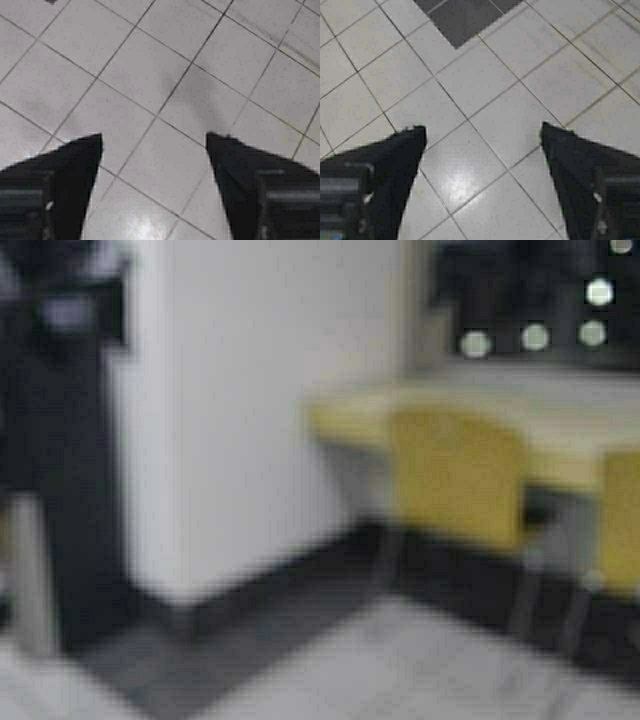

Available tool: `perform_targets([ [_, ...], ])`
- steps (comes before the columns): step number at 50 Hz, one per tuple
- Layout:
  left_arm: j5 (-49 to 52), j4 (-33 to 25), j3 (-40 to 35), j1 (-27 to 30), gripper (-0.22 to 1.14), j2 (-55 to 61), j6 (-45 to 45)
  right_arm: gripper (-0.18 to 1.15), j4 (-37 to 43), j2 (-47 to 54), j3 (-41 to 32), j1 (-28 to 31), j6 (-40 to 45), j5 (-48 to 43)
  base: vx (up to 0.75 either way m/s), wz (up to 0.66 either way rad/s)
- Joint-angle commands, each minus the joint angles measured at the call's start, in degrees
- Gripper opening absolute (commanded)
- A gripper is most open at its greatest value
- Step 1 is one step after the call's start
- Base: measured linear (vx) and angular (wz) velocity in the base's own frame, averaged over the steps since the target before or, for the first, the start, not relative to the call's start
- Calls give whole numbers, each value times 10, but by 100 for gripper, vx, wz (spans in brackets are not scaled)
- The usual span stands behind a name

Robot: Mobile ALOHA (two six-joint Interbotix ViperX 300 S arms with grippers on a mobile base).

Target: Push the chairs under the table

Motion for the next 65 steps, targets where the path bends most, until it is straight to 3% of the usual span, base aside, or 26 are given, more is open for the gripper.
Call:
perform_targets([
  [1, 1, -3, -11, -1, 96, -3, -4, 100, -7, -5, -5, -4, -2, -6, -33, -10],
  [18, 2, -9, -10, -1, 96, 21, -2, 100, -11, 43, -14, -6, 2, -20, -36, -17],
  [65, -9, -8, -15, -1, 96, 73, 2, 100, -11, 51, 0, -27, 2, -8, -22, -16],
])
